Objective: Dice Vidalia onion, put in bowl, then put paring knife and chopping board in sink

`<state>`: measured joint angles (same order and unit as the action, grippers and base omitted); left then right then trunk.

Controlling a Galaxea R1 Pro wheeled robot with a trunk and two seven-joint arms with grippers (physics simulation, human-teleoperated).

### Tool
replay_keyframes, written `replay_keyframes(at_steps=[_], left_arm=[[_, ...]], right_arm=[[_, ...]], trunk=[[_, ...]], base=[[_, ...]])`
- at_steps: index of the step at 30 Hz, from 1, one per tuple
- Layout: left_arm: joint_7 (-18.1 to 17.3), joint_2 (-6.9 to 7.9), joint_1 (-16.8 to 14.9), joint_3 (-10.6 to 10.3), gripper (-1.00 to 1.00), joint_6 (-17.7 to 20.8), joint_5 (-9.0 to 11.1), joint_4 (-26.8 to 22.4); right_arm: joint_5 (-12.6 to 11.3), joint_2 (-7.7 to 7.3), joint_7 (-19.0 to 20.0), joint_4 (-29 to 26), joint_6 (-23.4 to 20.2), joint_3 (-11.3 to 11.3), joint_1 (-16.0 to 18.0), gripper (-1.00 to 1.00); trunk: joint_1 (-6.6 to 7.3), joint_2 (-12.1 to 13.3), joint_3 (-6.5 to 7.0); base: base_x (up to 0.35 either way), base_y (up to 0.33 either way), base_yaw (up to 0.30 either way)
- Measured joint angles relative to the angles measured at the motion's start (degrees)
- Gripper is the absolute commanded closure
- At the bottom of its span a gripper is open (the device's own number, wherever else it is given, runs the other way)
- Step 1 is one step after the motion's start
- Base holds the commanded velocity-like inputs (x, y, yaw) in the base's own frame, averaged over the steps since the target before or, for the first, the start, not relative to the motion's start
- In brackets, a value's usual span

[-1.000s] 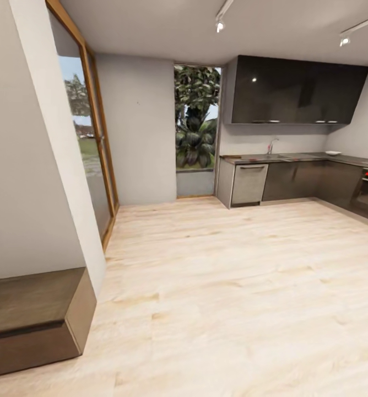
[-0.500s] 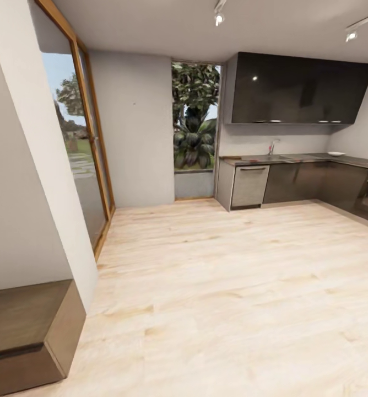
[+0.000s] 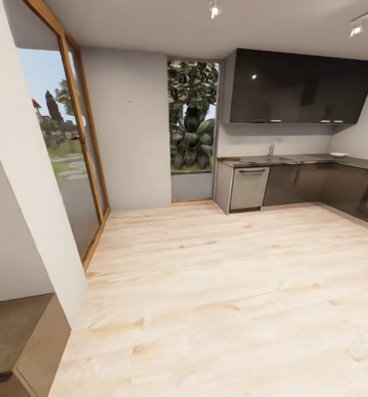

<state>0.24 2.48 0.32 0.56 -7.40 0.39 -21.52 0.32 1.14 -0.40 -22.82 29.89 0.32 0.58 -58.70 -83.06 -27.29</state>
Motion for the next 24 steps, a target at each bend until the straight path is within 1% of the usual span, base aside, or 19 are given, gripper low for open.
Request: replay_keyframes(at_steps=[14, 24], left_arm=[[0.00, 0.03, 0.00, 0.00, -1.00, 0.00, -0.06, 0.06], [-0.01, 0.04, 0.00, 0.00, -1.00, 0.00, -0.07, 0.09]], right_arm=[[0.00, 0.00, 0.01, 0.00, 0.00, 0.00, 0.00, -1.00], [0.00, -0.08, 0.00, 0.00, 0.00, -0.07, 0.00, -1.00]], trunk=[[0.00, 0.00, 0.00], [0.00, 0.00, 0.18]], base=[[0.279, -0.219, -0.001], [0.278, -0.220, -0.086]])
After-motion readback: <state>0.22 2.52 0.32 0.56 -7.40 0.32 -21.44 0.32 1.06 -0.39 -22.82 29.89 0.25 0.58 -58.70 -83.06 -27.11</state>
